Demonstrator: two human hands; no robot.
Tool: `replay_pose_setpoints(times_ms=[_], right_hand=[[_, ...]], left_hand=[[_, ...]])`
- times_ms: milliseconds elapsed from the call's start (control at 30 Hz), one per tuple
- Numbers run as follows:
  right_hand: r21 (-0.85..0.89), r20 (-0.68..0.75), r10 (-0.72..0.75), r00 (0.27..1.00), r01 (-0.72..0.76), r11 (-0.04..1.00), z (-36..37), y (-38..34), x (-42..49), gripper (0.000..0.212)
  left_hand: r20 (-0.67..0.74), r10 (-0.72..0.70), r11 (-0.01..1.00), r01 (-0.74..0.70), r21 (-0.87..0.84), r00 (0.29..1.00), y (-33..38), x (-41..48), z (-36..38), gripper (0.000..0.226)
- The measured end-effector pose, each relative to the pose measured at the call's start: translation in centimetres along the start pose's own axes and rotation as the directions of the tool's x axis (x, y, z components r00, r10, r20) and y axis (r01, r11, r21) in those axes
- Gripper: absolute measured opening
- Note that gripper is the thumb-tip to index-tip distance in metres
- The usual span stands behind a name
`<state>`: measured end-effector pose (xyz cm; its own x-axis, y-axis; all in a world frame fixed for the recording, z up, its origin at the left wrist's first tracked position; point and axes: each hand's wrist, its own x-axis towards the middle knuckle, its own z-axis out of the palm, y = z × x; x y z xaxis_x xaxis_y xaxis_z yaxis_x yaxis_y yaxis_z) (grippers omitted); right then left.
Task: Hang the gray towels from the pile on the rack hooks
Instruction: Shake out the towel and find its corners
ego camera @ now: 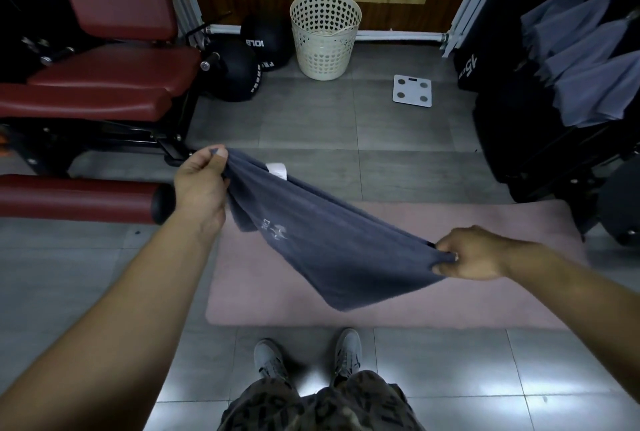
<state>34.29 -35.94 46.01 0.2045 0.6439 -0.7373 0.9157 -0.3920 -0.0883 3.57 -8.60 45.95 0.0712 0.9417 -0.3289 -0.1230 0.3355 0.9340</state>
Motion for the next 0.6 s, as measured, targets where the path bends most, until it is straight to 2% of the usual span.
replay_pose_setpoints(times_ms=[133,233,333,400,467,533,600], right_hand=[[-0.257,-0.244,-0.022,0.97,-0.043,0.965,1.1,1.5,0.6,0.018],[-0.316,-0.437,-0.087,0.895,-0.062,0.947,1.5,2.9,1.3,0.02],[-0.153,-0.598,-0.137,0.79,0.056,0.987,0.7,3.4,1.2,0.008],[-0.024,-0.645,-0.152,0.749,0.179,0.983,0.4,3.3,1.0,0.016],[0.092,-0.687,-0.108,0.719,0.233,0.968,-0.3,3.0,0.6,0.023],[0.25,-0.688,0.001,0.726,0.235,0.939,-1.0,2.6,0.2,0.024],[0.441,-0.644,0.128,0.754,0.23,0.867,-1.7,2.2,0.2,0.022]], left_hand=[[-0.026,0.002,1.0,-0.001,0.017,1.0,-0.9,0.3,-1.3,0.021],[-0.045,-0.008,0.999,0.01,0.052,0.999,-1.5,0.8,-2.4,0.019],[-0.069,-0.022,0.999,0.024,0.036,0.997,-1.9,1.1,-3.3,0.019],[-0.097,-0.033,0.999,0.033,-0.009,0.995,-1.9,1.3,-3.7,0.021],[-0.1,-0.041,0.998,0.035,-0.059,0.994,-1.8,1.3,-4.1,0.022],[-0.08,-0.036,0.997,0.03,-0.078,0.996,-1.7,1.4,-4.3,0.019],[-0.073,-0.031,0.996,0.025,-0.091,0.997,-1.7,1.4,-4.4,0.017]])
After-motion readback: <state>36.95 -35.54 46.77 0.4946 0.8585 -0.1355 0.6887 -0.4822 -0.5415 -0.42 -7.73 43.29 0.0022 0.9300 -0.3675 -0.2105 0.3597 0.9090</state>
